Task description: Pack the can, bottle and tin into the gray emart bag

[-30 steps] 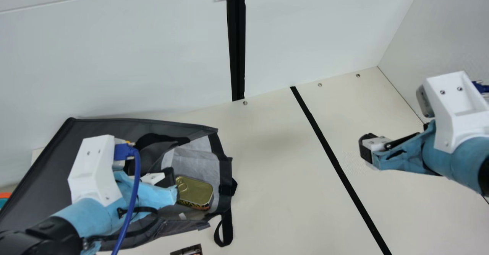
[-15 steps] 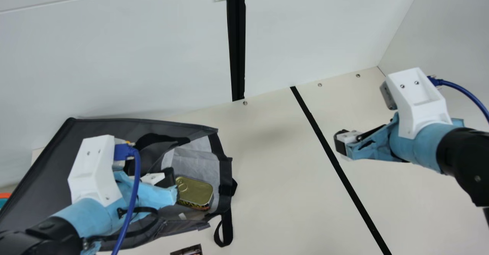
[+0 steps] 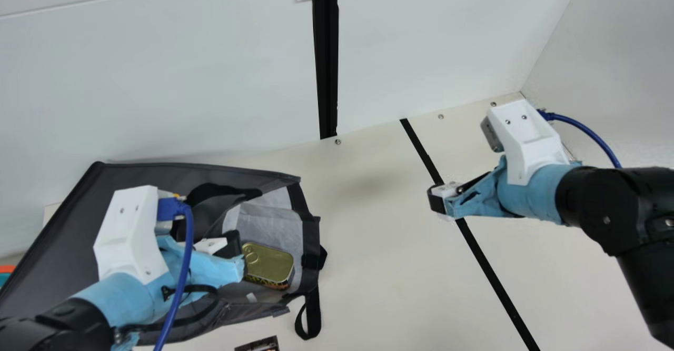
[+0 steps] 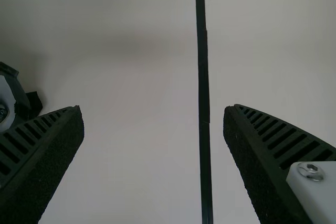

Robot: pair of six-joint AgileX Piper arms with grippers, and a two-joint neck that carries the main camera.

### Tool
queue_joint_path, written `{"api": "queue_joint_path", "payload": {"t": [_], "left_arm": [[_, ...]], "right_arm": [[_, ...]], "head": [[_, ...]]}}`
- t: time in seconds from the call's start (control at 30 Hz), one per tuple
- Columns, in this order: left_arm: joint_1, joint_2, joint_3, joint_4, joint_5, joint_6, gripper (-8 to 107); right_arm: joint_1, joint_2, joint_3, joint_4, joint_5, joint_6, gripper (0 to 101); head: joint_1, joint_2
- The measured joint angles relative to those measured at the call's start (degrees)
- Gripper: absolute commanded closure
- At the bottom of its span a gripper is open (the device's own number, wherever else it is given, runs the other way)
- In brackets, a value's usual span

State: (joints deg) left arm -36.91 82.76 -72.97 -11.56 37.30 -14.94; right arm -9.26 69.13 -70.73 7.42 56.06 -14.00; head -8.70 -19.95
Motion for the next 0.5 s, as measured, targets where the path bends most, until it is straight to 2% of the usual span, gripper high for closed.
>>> {"api": "queue_joint_path", "payload": {"t": [0.5], "left_arm": [[0.00,0.00,0.00,0.00,0.00,0.00,89]], "right_arm": [[2.10,4.82,3.88,8.46,-6.19,-6.53,10]], "head": [[0.00,0.00]]}}
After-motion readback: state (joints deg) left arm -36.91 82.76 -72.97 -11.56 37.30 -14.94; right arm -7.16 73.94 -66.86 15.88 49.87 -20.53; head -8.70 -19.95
